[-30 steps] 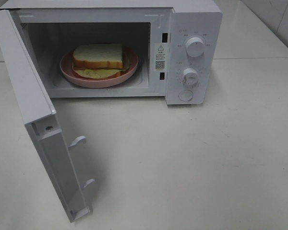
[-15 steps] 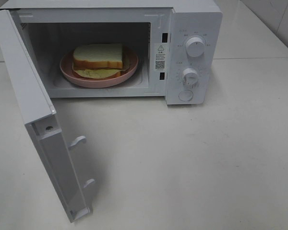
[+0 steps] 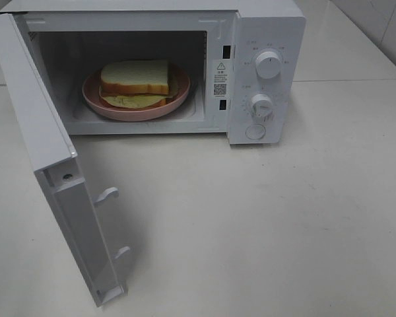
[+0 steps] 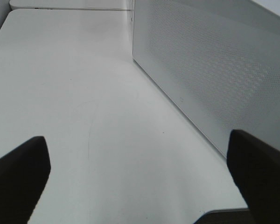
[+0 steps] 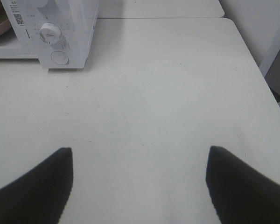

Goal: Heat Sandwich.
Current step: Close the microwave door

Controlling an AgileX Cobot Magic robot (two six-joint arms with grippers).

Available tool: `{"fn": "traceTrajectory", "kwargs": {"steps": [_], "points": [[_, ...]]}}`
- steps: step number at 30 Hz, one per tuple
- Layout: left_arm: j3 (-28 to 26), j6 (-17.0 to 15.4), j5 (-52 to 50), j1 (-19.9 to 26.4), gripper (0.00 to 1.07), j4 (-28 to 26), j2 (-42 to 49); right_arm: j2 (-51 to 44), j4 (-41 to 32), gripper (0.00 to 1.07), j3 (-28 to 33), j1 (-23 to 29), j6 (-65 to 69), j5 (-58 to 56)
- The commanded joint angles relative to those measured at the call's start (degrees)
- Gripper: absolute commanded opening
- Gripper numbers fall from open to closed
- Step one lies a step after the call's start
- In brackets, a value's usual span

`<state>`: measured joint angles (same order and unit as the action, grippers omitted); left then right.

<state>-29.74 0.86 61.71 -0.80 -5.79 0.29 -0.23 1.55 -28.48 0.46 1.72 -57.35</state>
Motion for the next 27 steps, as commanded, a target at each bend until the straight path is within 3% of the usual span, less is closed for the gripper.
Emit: {"fn": "traceTrajectory", "kwargs": {"steps": [1,27], "points": [[0.2,-0.3,-0.5,0.1,0.98,-0.2,0.3,-1.6,-0.1,0.76,0.0,-0.5,-0.7,0.3],[0.2,-0.3,-0.5,0.1,0.98,-0.2,0.3,-1.6,-0.1,0.76,0.0,-0.5,-0.7,0.3]]}}
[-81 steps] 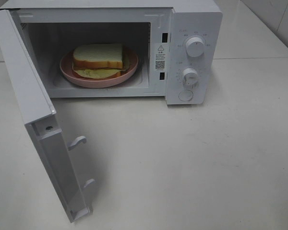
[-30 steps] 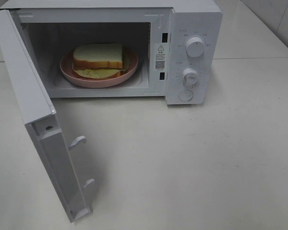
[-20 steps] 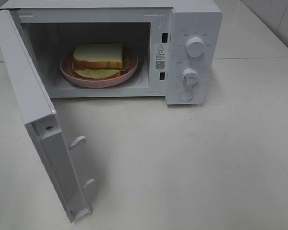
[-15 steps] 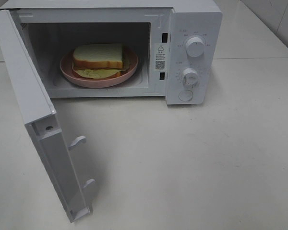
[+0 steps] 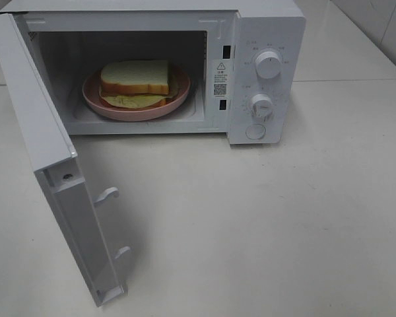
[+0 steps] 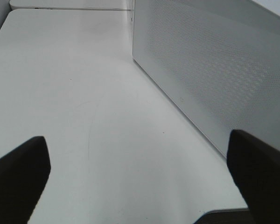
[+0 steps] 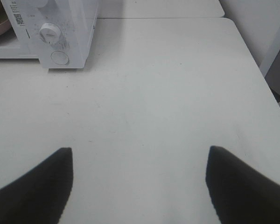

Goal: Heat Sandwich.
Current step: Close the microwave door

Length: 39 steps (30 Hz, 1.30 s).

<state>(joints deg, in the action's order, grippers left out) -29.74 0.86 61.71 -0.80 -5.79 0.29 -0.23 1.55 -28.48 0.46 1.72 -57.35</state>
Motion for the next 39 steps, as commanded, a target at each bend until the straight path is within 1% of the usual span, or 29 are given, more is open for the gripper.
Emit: {"fn": "traceTrajectory", "kwargs": {"steps": [1,25,30,35,38,39], "points": [[0.2,-0.3,-0.5,0.1,0.98,-0.2,0.3,-1.6,-0.1,0.76,0.0,-0.5,-0.7,0.3],[0.1,-0.9,-0.7,0.1,0.98,0.5,0.3,-1.6,-0.1,0.76,0.0,-0.5,-0.7,0.3],[-1.6,-0.9,-2.4,0.1,0.97,0.6,-1.5,-1.6,-0.1,0.76,0.0,-0.5,-0.7,0.3],[-2.1,-0.9,-6.5,0.1,0.91,0.6,-7.0,-1.6,-0.1,0.76,0.0,-0.5,-0.7,0.3],[-2.1,-0.9,-10.5,0.1,0.77,0.6,-12.0,-1.6,-0.1,0.76,0.0,-0.5,-0.7,0.3],[-2.1,-0.9,-10.5,0.1,0.77,0.6,-12.0,-1.6,-0.1,0.76,0.0,-0.5,-0.7,0.3]]}}
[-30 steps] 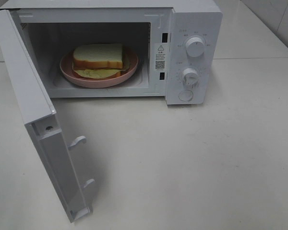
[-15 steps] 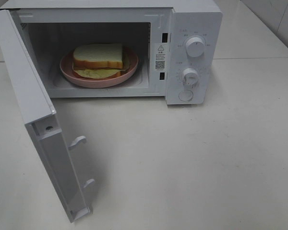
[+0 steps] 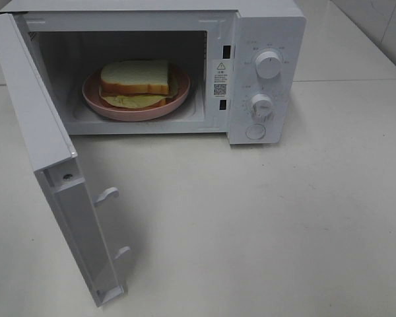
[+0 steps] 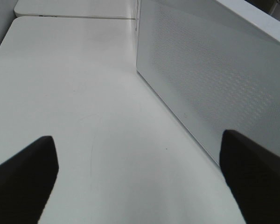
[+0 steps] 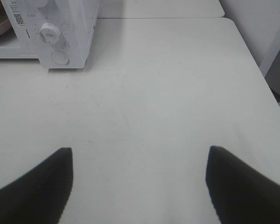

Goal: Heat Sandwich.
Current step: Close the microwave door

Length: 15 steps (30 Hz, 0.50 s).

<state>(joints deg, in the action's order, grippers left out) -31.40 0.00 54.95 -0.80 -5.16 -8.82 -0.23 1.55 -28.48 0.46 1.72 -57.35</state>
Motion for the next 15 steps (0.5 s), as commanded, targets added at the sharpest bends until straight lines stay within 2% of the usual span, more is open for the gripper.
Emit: {"fn": "traceTrajectory", "kwargs": {"steps": [1,2,3,4,5,6,8,9,10,14,15], "points": [[-0.4,0.0,-6.0,0.1,0.71,0.0,-5.9,-1.6,-0.1,0.76,0.0,-0.5,-0.7,0.3],[-0.4,0.0,-6.9,0.1,0.57,0.0,-7.6,-1.6,-0.1,0.76,0.0,-0.5,-0.7,0.3],[-0.4,0.0,-7.9,0.1,0.50,0.0,-9.2,-1.6,-0.1,0.76,0.0,-0.5,-0.7,0.3],[-0.4,0.0,-8.6,0.1,0.44,0.0,-10.6,-1.6,-0.1,0.76,0.0,-0.5,-0.7,0.3],[-0.4,0.0,-8.6,0.1,0.44,0.0,-10.6,-1.6,-0.1,0.76,0.0,-0.5,-0.7,0.3],[-0.3,0.0,-11.1,0.1,0.29,0.2,-14.0,-1.6,-0.1,0.76,0.0,-0.5,-0.7,0.3],[-0.2,0.0,-13.5,0.1,0.15,0.2,-17.2,-1.6,-0.1,0.76,0.0,-0.5,-0.7,0.3],[-0.2,0.0,-13.5,0.1,0.15,0.2,-17.2,-1.6,-0.1,0.76,0.0,-0.5,-0.7,0.3],[-0.1,0.0,-15.6,0.1,0.01,0.3,-20.6,-1.6,-0.1,0.76,0.0,-0.5,-0.7,0.3],[0.2,0.6,-19.4,0.1,0.00,1.1,-25.5,-1.6,-0.1,0.76,0.0,-0.5,-0.7,0.3],[1.2,1.4,-23.5,0.1,0.00,1.3,-28.2,-1.6,-0.1,0.76,0.0,-0.5,-0.7,0.3]]}}
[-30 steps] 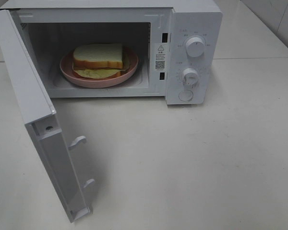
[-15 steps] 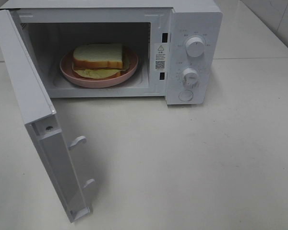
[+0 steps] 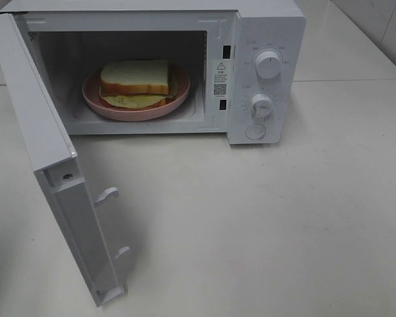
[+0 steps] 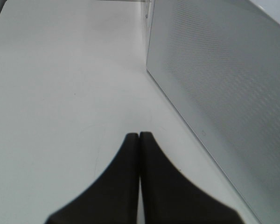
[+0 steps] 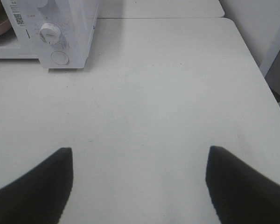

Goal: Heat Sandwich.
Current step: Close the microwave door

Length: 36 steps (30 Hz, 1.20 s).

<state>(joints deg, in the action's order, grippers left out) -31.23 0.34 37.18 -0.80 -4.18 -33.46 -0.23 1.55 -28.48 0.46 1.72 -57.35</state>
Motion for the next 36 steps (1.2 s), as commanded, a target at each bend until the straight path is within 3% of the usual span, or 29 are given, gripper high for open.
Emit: {"fn": "traceTrajectory", "kwargs": {"steps": [1,11,12,17,23,26,27,32,36], "points": [[1.9,1.6,-8.6,0.1,0.00,0.3,-5.0,-1.6,-0.1,0.76,0.0,-0.5,-0.7,0.3],[14.7,2.2,-43.9,0.1,0.00,0.9,-14.8,-1.6,-0.1,0.76,0.0,-0.5,-0.7,0.3],[16.6,2.2,-51.6,0.1,0.00,1.0,-17.0,-1.6,-0.1,0.76,0.0,-0.5,-0.7,0.3],[18.9,2.2,-65.1,0.1,0.00,1.0,-23.4,-1.6,-0.1,0.76,0.0,-0.5,-0.7,0.3],[19.0,2.2,-70.9,0.1,0.00,2.8,-30.1,-1.6,-0.1,0.76,0.0,-0.5,-0.7,0.3],[19.0,2.1,-74.7,0.1,0.00,8.4,-33.3,-1.6,-0.1,0.76,0.0,-0.5,-0.7,0.3],[18.7,1.0,-77.5,0.1,0.00,12.5,-35.0,-1.6,-0.1,0.76,0.0,-0.5,-0.7,0.3],[16.9,-2.6,-80.9,0.1,0.00,18.3,-39.2,-1.6,-0.1,0.76,0.0,-0.5,-0.7,0.3],[16.0,-2.9,-83.6,-0.1,0.00,19.9,-43.0,-1.6,-0.1,0.76,0.0,-0.5,-0.7,0.3]]}}
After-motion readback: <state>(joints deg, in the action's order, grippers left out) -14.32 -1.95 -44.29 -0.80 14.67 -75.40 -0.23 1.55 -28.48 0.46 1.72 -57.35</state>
